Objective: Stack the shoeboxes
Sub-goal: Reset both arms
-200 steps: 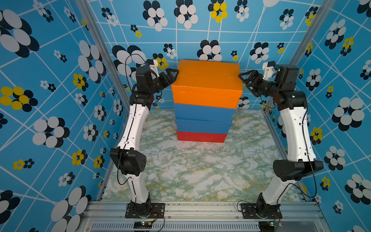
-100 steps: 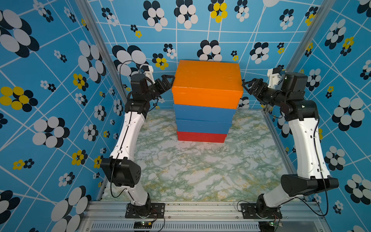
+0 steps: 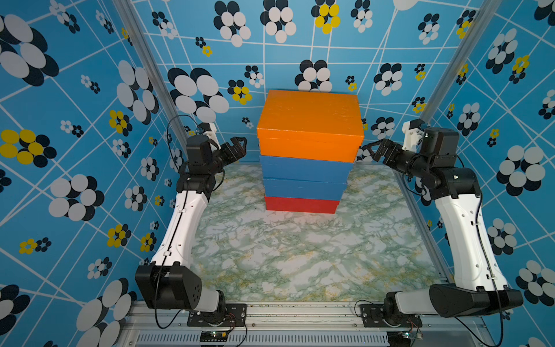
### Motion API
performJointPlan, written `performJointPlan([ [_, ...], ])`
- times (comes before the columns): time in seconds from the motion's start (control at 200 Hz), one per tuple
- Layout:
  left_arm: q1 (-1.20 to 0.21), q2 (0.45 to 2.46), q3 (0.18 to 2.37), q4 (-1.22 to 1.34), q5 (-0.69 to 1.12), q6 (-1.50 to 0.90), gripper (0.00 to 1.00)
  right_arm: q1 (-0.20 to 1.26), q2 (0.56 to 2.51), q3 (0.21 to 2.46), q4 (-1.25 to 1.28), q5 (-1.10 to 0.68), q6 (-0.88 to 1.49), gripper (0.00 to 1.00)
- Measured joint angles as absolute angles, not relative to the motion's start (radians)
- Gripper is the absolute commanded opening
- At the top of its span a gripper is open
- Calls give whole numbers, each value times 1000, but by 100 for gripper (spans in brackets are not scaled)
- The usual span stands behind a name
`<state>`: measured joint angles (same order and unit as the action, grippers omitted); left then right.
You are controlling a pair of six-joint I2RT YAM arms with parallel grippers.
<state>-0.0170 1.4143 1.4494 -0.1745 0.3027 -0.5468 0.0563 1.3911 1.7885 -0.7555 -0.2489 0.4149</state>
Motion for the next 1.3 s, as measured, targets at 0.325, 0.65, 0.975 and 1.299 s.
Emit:
performJointPlan([
  [0.325, -17, 1217, 1149, -159, 161, -432, 100, 56, 1295, 1530, -765, -121, 354, 98],
  [0.65, -28, 1090, 835, -146, 27, -353, 99, 56, 1182, 1204, -694, 7, 316, 95],
  [0.975, -63, 1042, 647, -97, -97, -294, 99, 56, 1090, 969, -653, 91, 299, 95],
  [1.299, -172, 1006, 533, -37, -241, -218, 100, 58, 1054, 803, -480, 93, 255, 99],
])
